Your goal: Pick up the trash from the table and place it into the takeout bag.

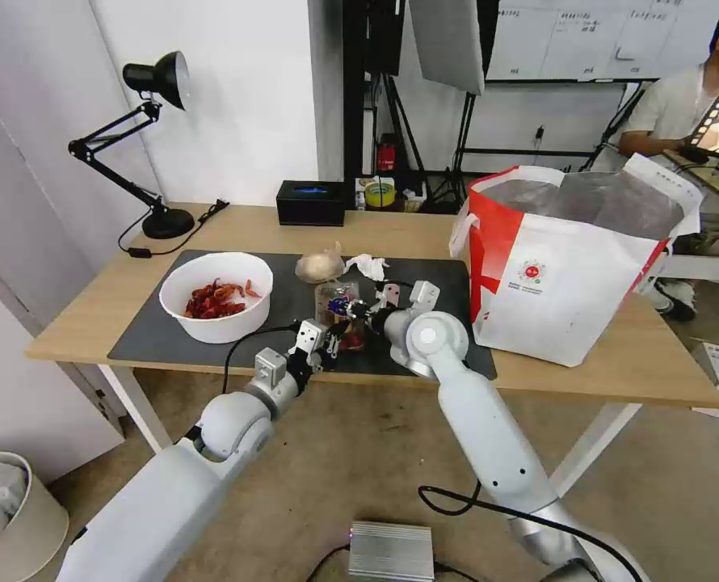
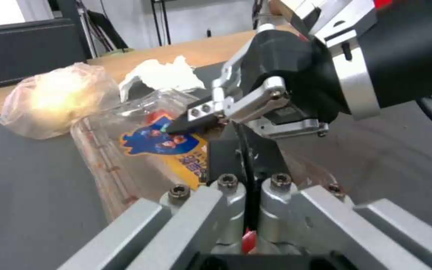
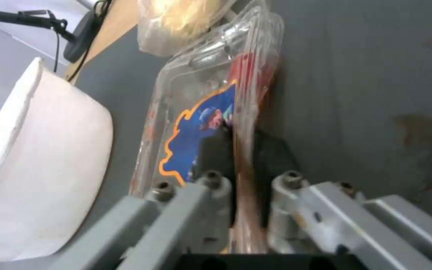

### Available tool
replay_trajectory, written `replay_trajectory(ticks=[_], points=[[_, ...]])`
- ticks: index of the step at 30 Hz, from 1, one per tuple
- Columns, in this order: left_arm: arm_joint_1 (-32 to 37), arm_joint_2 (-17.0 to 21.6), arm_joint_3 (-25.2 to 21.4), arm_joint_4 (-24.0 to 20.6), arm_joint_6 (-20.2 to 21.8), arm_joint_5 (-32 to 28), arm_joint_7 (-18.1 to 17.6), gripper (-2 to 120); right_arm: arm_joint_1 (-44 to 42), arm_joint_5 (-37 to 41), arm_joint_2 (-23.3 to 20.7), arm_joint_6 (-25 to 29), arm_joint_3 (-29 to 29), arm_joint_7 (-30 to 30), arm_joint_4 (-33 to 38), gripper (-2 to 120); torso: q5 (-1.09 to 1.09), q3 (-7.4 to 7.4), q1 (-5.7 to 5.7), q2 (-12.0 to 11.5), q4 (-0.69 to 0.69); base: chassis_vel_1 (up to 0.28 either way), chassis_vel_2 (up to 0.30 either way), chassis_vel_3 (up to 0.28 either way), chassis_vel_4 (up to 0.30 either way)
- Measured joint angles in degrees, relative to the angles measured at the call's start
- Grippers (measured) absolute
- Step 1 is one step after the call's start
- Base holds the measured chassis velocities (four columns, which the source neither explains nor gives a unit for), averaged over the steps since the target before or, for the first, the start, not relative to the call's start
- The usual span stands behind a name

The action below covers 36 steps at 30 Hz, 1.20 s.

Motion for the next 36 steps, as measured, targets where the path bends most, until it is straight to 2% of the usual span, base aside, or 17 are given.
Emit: replay_trajectory(ticks=[2, 11, 20, 24, 26, 28, 30, 31, 34, 35, 36], points=[[0.0, 0.0, 0.0, 0.0, 0.0, -0.1, 0.0, 0, 0.1, 0.1, 0.0, 0.0, 0.1, -0.1, -0.1, 0, 0.00, -0.01, 0.00, 0.0, 0.00, 0.000, 0.000, 0.000, 0.000], [0.5, 0.0, -1.0, -0.6, -0.3, -0.7, 0.0, 0, -0.2, 0.3, -0.3, 0.0, 0.2, -0.4, 0.0, 0, 0.00, -0.01, 0.00, 0.0, 0.00, 0.000, 0.000, 0.000, 0.000], [4.4, 2.8, -5.3, -4.7, -0.5, -1.5, 0.3, 0, -0.3, 0.9, -0.7, 0.0, 0.3, -0.5, 0.1, 0, -0.02, -0.01, 0.00, 0.0, 0.00, 0.000, 0.000, 0.000, 0.000], [9.6, 4.3, -10.2, -8.4, -1.3, -1.7, 0.8, 0, -0.5, 0.8, -0.6, 0.2, 0.5, -1.0, 0.1, 0, -0.01, -0.01, 0.00, 0.0, -0.02, 0.000, 0.000, 0.000, 0.000], [14.3, 4.6, -14.9, -11.3, -1.5, -1.7, 1.8, 0, -0.7, 0.8, -0.4, 0.2, 0.8, -1.1, 0.3, 0, -0.01, -0.01, -0.01, 0.0, -0.02, 0.000, 0.000, 0.000, 0.000], [16.2, 4.6, -16.8, -12.5, -1.8, -1.7, 2.1, 2, -0.6, 0.8, -0.4, 0.2, 1.0, -1.1, 0.5, 0, -0.01, -0.01, -0.01, 0.0, -0.01, 0.000, 0.000, 0.000, 0.000], [19.8, 4.2, -20.6, -15.1, -2.3, -1.7, 2.5, 12, -0.3, 0.7, -0.4, 0.2, 1.1, -1.2, 0.9, 0, -0.03, -0.01, -0.01, 0.0, 0.00, 0.000, 0.000, 0.000, 0.000], [19.8, 4.2, -20.6, -15.1, -2.3, -1.7, 2.5, 12, -0.3, 0.7, -0.4, 0.2, 1.1, -1.2, 0.9, 0, -0.03, -0.01, -0.01, 0.0, 0.00, 0.000, 0.000, 0.000, 0.000], [25.7, 2.6, -26.7, -19.3, -2.4, -2.5, 3.0, 27, -0.1, 0.8, -0.3, 0.3, 1.5, -1.2, 2.2, 0, -0.01, -0.01, -0.01, 0.0, -0.01, 0.000, 0.000, 0.000, 0.000], [25.7, 2.6, -26.7, -19.3, -2.4, -2.5, 3.0, 27, -0.1, 0.8, -0.3, 0.3, 1.5, -1.2, 2.2, 0, -0.01, -0.01, -0.01, 0.0, -0.01, 0.000, 0.000, 0.000, 0.000], [27.4, 1.9, -28.4, -20.5, -2.4, -2.6, 3.4, 32, 0.0, 0.9, -0.4, 0.3, 1.7, -1.2, 2.8, 0, -0.01, -0.01, -0.01, 0.0, -0.01, 0.000, 0.000, 0.000, 0.000]])
